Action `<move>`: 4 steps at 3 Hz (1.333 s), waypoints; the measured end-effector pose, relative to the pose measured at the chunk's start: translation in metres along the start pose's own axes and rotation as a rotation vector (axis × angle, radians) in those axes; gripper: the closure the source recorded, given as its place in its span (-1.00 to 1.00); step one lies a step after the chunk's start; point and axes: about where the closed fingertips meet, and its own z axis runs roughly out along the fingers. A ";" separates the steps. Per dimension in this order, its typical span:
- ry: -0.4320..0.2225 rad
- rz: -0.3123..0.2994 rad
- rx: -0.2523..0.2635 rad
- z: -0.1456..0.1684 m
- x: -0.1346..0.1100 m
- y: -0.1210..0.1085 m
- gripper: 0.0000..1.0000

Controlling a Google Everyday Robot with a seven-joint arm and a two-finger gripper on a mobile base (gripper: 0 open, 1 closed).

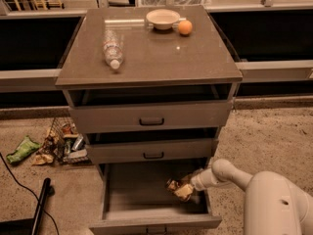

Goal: Place orange can into bottom drawer

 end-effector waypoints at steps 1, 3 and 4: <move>-0.008 0.006 -0.024 0.006 0.000 -0.001 0.62; -0.008 0.006 -0.025 0.006 0.000 -0.001 -0.31; -0.010 0.005 -0.024 0.006 0.000 0.000 -0.93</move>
Offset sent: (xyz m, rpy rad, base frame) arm 0.0019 0.0031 -0.0045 0.0174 0.0131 0.0083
